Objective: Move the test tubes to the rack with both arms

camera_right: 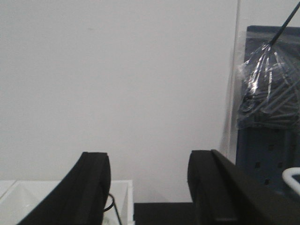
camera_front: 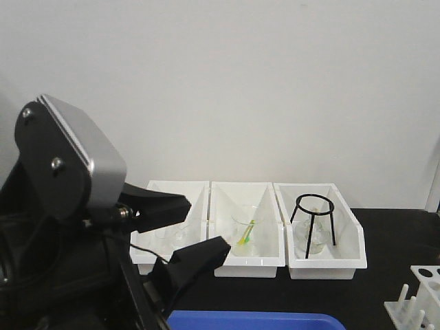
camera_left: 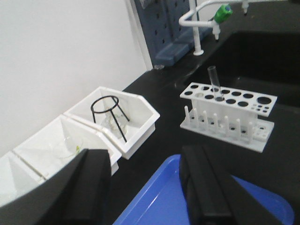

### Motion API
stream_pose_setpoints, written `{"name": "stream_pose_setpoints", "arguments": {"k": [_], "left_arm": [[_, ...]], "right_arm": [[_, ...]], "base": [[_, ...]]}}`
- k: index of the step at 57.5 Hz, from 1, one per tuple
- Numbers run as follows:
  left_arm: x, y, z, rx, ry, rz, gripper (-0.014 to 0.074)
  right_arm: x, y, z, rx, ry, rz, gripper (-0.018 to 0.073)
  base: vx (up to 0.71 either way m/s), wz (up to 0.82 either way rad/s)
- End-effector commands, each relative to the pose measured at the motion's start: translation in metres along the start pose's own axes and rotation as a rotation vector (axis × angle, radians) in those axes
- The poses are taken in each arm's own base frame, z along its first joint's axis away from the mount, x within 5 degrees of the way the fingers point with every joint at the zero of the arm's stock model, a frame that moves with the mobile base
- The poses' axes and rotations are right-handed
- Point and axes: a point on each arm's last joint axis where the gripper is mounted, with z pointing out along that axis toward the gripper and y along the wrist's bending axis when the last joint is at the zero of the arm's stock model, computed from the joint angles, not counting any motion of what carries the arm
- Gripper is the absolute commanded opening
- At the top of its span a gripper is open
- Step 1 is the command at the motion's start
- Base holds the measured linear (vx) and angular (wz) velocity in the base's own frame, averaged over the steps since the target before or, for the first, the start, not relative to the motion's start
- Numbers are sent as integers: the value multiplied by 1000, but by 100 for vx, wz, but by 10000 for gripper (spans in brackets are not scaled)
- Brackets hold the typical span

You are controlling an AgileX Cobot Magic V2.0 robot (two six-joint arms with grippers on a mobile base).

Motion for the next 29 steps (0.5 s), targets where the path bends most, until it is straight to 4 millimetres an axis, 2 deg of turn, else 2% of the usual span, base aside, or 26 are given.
{"name": "stream_pose_setpoints", "arguments": {"k": [1,10,16,21,24,29], "left_arm": [[-14,4,-10,-24,-70,-19,446],[-6,12,-10,-111,14,-53,432],[2,19,-11,-192,79,-67,371],[13,20,-11,-223,110,-41,278],[24,19,-10,-222,135,-38,186],[45,14,-8,-199,166,-32,8]], "right_arm": [[-18,9,-14,-57,-43,9,410],[-18,18,-35,-125,6,-1,333],[-16,22,-46,-182,51,-28,190],[-14,26,-51,-232,83,-44,62],[-12,28,-53,-263,102,-57,-13],[-10,32,-54,-303,116,-70,-13]], "base": [[0,0],[0,0],[0,0],[0,0],[0,0],[0,0]]}}
